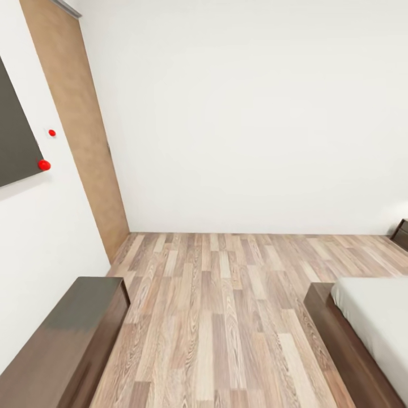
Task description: In the bedroom, move the book from the bed onto either nightstand, and place the two sandals side by side next to the bed.
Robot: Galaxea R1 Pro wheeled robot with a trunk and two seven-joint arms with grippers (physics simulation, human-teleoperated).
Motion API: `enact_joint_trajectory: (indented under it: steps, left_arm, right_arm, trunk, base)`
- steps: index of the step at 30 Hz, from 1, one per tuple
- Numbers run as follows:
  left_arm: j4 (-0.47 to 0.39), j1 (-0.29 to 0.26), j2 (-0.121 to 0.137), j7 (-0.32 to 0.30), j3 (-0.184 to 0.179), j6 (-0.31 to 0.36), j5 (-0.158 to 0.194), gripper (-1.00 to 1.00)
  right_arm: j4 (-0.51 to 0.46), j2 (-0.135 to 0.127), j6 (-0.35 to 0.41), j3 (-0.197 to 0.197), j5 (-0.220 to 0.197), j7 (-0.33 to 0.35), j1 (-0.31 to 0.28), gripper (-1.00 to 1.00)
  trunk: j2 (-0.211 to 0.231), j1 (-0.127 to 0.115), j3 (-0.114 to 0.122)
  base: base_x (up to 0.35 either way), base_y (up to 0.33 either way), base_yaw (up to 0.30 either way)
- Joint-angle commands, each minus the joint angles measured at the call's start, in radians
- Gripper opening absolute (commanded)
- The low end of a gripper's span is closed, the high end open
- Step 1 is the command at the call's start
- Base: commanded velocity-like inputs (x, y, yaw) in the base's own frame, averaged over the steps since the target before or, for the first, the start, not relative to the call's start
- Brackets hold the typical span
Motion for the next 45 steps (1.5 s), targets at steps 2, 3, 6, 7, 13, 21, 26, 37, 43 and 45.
enact_joint_trajectory:
  steps: [2,3,6,7,13,21,26,37,43,45]
  left_arm:
    - [0.000,-0.001,0.000,0.004,-0.009,-0.003,0.007,1.00]
    - [0.000,-0.001,0.000,0.004,-0.009,-0.003,0.007,1.00]
    - [0.000,-0.001,0.000,0.004,-0.009,-0.003,0.007,1.00]
    - [0.000,-0.001,0.000,0.004,-0.009,-0.003,0.007,1.00]
    - [0.000,-0.001,0.000,0.004,-0.009,-0.003,0.007,1.00]
    - [0.000,-0.001,0.000,0.004,-0.009,-0.003,0.007,1.00]
    - [0.000,-0.001,0.000,0.004,-0.009,-0.003,0.007,1.00]
    - [0.000,0.000,0.000,0.004,-0.009,-0.003,0.007,1.00]
    - [0.000,-0.001,0.000,0.003,-0.009,-0.003,0.007,1.00]
    - [0.000,-0.001,0.000,0.003,-0.009,-0.003,0.007,1.00]
  right_arm:
    - [0.003,-0.001,-0.006,-0.009,0.010,0.002,-0.002,1.00]
    - [0.003,-0.001,-0.006,-0.009,0.010,0.002,-0.002,1.00]
    - [0.003,-0.001,-0.006,-0.009,0.010,0.002,-0.002,1.00]
    - [0.004,-0.001,-0.006,-0.009,0.010,0.002,-0.002,1.00]
    - [0.003,-0.001,-0.006,-0.009,0.010,0.002,-0.002,1.00]
    - [0.003,-0.001,-0.006,-0.009,0.010,0.002,-0.002,1.00]
    - [0.004,-0.001,-0.006,-0.009,0.011,0.002,-0.002,1.00]
    - [0.003,-0.001,-0.006,-0.009,0.013,0.002,-0.002,1.00]
    - [0.004,-0.001,-0.006,-0.009,0.014,0.002,-0.002,1.00]
    - [0.004,-0.001,-0.006,-0.009,0.014,0.002,-0.002,1.00]
  trunk:
    - [-0.002,0.001,-0.002]
    - [-0.002,0.001,-0.002]
    - [-0.002,0.001,-0.002]
    - [-0.002,0.001,-0.002]
    - [-0.002,0.001,-0.002]
    - [-0.002,0.001,-0.002]
    - [-0.002,0.001,-0.002]
    - [-0.002,0.001,-0.002]
    - [-0.002,0.001,-0.002]
    - [-0.002,0.001,-0.002]
  base:
    - [0.299,-0.032,0.000]
    - [0.297,-0.028,0.000]
    - [0.291,-0.020,0.000]
    - [0.285,-0.015,0.000]
    - [0.268,-0.022,-0.001]
    - [0.210,-0.084,-0.084]
    - [0.122,-0.070,-0.194]
    - [0.036,-0.021,-0.248]
    - [0.008,-0.005,-0.265]
    - [0.005,-0.003,-0.267]
